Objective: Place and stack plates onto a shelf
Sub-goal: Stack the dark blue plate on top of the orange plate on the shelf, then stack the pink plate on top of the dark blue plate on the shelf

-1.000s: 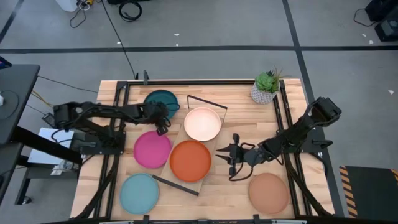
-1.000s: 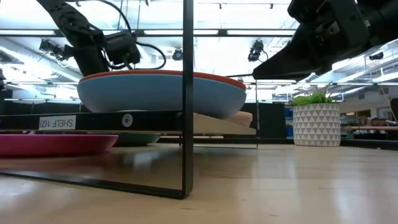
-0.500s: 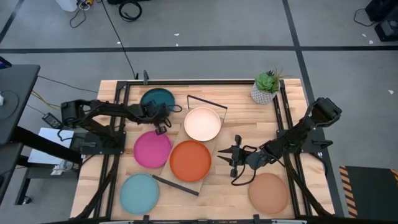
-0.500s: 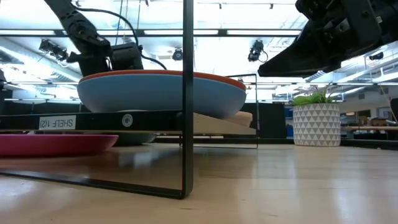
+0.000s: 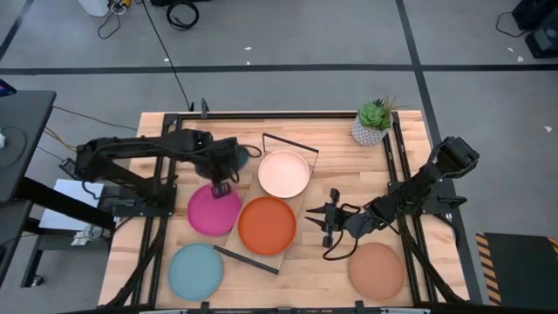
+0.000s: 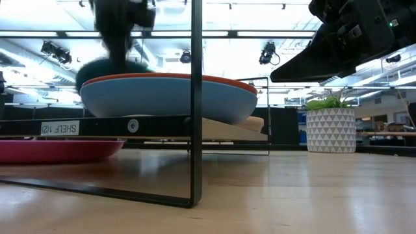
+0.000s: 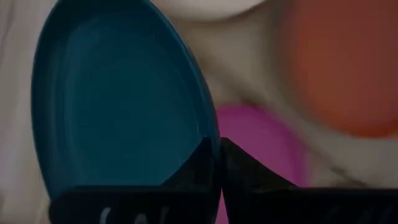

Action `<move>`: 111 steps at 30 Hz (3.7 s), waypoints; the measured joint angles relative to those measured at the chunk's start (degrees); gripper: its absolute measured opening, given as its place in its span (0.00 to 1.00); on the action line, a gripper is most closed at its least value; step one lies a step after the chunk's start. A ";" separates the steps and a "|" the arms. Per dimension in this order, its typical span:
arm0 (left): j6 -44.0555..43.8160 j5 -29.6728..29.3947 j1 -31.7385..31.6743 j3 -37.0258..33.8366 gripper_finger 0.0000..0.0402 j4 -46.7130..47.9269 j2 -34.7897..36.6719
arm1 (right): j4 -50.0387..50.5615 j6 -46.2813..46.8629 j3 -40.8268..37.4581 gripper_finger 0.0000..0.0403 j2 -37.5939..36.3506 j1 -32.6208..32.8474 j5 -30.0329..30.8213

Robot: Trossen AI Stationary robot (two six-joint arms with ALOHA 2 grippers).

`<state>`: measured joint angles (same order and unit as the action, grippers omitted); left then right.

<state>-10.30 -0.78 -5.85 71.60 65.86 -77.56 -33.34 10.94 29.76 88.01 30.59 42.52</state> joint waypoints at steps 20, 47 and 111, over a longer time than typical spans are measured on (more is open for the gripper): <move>29.90 -9.82 35.80 8.22 0.05 -6.86 -7.08 | 2.24 1.00 0.00 0.24 0.02 0.00 -0.11; 33.63 -8.60 34.12 8.25 0.43 -13.27 -11.95 | 2.19 1.55 0.00 0.24 0.02 0.00 -0.15; -6.24 -2.84 -3.61 -21.63 0.30 -5.97 1.08 | -1.99 -10.56 -0.02 0.24 0.02 -5.68 -8.09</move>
<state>-16.54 -3.62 -9.46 49.98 59.89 -76.48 -35.33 0.38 29.74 88.03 24.91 34.43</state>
